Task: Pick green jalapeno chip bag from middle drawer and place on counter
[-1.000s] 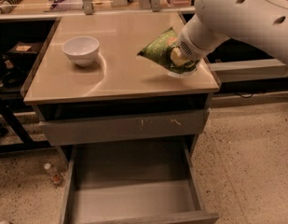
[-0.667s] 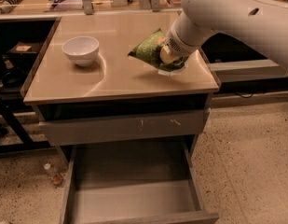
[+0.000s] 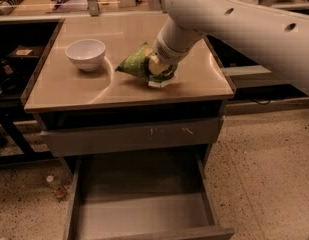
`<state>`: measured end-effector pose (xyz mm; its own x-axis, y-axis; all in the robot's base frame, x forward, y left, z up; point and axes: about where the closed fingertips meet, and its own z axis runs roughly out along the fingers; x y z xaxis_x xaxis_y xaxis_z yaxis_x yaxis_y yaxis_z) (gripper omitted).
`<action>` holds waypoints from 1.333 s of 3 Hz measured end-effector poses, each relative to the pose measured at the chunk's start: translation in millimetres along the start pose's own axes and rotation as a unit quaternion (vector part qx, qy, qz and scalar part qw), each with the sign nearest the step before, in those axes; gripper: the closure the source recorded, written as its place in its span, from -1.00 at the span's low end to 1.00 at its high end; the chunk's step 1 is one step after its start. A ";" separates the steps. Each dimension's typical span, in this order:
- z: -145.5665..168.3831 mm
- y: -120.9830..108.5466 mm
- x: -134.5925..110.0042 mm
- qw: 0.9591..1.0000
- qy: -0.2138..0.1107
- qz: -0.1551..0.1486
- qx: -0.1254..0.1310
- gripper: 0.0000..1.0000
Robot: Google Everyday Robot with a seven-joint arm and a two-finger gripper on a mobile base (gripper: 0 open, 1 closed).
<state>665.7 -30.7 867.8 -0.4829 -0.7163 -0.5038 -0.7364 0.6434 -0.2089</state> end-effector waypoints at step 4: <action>0.7 0.5 0.0 1.000 0.000 -0.001 -0.001 -0.77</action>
Offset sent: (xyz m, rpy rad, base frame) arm 0.0000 0.0003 -0.0007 -0.0005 0.0011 0.0014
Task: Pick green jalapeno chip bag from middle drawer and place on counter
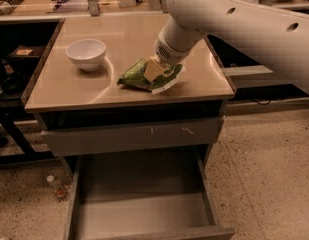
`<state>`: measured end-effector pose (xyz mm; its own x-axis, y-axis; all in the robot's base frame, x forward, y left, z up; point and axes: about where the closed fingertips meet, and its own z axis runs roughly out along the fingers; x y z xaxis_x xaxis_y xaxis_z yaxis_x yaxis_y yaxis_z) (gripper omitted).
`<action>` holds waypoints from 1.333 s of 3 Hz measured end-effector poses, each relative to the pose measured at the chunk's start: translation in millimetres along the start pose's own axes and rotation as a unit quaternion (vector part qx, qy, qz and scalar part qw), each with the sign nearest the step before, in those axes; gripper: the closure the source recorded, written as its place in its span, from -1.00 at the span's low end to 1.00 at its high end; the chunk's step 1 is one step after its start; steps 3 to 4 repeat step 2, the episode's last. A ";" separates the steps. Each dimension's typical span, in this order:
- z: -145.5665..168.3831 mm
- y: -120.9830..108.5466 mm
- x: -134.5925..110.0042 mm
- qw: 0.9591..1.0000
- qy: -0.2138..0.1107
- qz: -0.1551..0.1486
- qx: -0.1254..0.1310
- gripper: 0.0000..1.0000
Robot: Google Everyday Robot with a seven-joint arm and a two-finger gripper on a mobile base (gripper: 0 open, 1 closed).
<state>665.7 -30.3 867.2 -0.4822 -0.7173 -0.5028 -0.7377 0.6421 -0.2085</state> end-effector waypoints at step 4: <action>0.0 0.0 0.0 1.000 0.000 0.000 0.000 -1.00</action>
Offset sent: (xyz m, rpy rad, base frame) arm 0.0000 0.0000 0.0000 0.0000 0.0000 0.0000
